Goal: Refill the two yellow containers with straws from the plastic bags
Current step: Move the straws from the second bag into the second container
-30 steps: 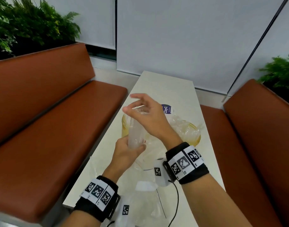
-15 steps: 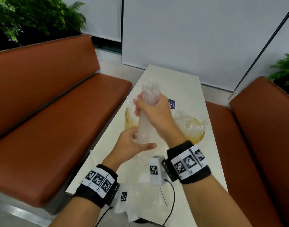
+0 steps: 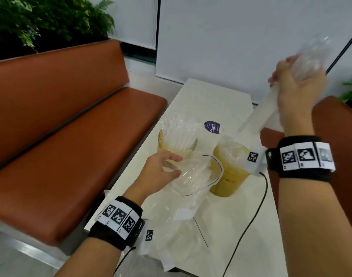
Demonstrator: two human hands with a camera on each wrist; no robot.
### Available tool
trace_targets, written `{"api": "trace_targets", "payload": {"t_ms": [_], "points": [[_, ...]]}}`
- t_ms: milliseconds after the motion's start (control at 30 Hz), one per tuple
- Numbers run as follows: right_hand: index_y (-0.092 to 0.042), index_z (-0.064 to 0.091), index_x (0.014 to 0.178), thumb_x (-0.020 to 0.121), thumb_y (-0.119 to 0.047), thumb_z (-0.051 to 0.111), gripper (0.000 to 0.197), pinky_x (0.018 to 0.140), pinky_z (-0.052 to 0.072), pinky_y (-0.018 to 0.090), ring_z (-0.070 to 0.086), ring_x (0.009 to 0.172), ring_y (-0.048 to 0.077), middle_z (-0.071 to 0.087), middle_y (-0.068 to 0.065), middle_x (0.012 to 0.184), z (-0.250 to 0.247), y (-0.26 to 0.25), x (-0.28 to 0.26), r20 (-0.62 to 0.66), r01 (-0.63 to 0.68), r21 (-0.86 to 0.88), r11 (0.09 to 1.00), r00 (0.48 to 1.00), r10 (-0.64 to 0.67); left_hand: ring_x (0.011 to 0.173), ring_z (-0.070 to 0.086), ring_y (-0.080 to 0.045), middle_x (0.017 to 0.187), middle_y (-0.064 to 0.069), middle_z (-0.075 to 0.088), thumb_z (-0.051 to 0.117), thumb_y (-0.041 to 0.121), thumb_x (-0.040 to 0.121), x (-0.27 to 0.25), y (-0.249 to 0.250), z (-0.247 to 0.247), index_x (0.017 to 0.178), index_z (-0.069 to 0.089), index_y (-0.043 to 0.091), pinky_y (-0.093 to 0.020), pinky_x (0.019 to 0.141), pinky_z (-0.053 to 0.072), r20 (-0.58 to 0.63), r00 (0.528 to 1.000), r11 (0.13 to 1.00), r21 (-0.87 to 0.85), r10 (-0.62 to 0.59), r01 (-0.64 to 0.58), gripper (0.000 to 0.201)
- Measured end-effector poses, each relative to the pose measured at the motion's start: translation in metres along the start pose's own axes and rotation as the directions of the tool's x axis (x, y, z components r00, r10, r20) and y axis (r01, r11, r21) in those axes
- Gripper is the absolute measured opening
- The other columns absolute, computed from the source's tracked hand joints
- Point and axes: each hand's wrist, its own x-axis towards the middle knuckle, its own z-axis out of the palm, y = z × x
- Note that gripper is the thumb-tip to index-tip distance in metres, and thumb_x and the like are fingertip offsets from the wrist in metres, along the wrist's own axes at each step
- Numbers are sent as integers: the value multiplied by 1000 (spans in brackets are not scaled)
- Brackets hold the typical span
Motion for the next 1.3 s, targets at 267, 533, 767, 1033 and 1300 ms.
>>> {"api": "trace_targets", "payload": {"t_ms": [267,533,767,1033,1300], "points": [[-26,62,95,91,-20,68,9,86,58,42,68,75,12,71,-4,84,-22,107,-45,77,-254,-289,923,955,287,90,70,-4,115,11,70,71,-1,86,2,9,5,110,74,20,-5,79,48,15,998,998,14,53,-53,33],[-13,74,108,74,-20,85,37,88,55,32,68,88,12,73,-6,93,-38,139,-52,-54,-539,-334,773,830,555,91,68,-6,117,9,68,66,-5,87,3,26,6,112,73,16,-12,73,54,55,998,999,-40,27,-24,34],[-41,44,136,78,0,78,79,80,58,24,66,102,10,64,0,120,-36,109,-37,178,-22,-349,937,980,90,97,69,-13,117,10,67,61,-10,86,2,36,5,116,72,14,-11,77,52,79,995,998,19,59,-60,40],[-18,68,125,92,-23,61,33,99,41,28,56,121,21,65,0,127,-43,122,-63,387,204,-748,631,907,165,98,69,-13,117,11,64,57,-13,85,-2,54,5,117,72,14,-8,78,51,86,991,992,61,100,-106,44],[-11,52,141,108,-30,27,45,118,27,40,38,143,27,57,8,142,-26,129,-65,691,618,-723,310,639,337,102,69,-8,122,12,62,52,-13,86,-9,67,-1,120,70,17,-11,76,53,84,992,989,107,91,-99,49]]}}
